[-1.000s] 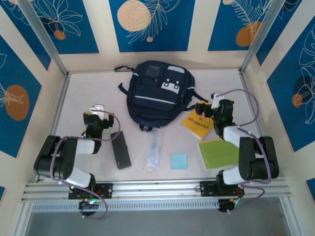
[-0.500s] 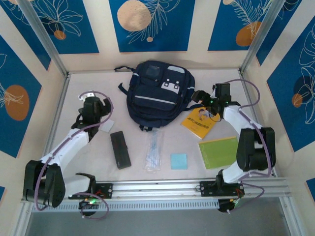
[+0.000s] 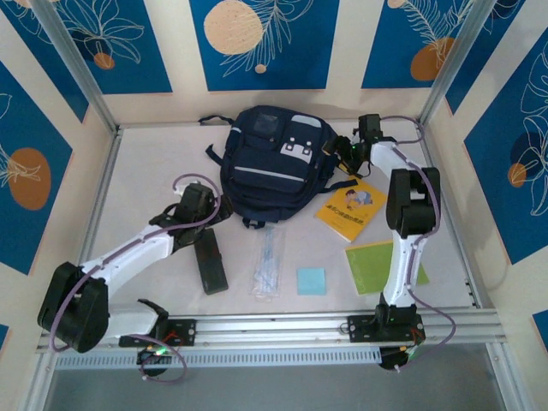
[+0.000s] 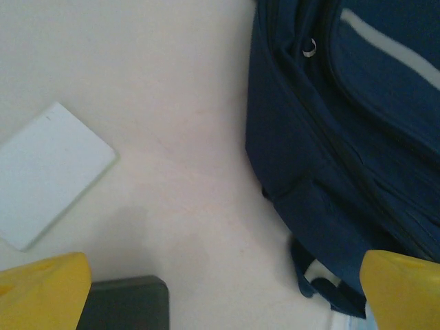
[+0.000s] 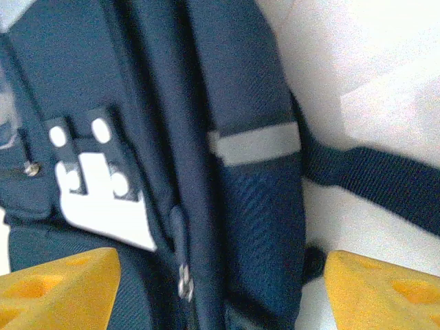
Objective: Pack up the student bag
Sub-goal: Rotate the student bag at the top-center of the table.
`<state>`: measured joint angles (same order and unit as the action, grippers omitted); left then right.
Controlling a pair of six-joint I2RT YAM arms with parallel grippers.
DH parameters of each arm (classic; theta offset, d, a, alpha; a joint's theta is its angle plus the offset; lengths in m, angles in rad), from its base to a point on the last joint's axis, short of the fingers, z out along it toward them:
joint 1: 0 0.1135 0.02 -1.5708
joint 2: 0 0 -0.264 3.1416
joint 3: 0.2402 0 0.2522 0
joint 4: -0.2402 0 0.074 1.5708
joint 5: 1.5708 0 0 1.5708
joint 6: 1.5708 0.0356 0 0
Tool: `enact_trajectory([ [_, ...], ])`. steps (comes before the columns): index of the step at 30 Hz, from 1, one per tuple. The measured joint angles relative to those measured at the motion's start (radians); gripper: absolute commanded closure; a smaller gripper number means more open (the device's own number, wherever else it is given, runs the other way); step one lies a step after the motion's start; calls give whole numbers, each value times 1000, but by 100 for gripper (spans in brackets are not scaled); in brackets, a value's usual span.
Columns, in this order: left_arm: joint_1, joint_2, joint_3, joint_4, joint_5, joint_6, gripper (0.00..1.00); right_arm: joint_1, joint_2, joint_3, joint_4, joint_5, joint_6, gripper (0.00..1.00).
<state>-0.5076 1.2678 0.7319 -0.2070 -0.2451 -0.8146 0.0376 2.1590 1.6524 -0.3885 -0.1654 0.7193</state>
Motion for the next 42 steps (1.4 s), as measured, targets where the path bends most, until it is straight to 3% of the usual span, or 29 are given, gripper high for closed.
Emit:
enact_trajectory([
  [1,-8,7,0,1,10,-9,0,0,27,26,-13,4,4,23],
  [3,-19,22,0,5,27,-23,0,0,72,69,-32,4,12,39],
  [8,-26,119,9,61,78,-42,0,6,111,109,-54,-26,10,100],
  [13,-27,283,83,151,115,-45,0,7,68,61,-50,-71,5,100],
  [26,0,645,412,256,129,-13,0,10,-398,-361,-62,-109,68,100],
  [34,70,742,654,256,143,91,0,87,-450,-444,-69,-109,217,100],
  [38,102,734,716,164,187,212,0,120,-450,-445,-33,-105,335,100],
  [42,106,640,674,14,185,364,0,141,-448,-443,-1,-92,433,100],
])
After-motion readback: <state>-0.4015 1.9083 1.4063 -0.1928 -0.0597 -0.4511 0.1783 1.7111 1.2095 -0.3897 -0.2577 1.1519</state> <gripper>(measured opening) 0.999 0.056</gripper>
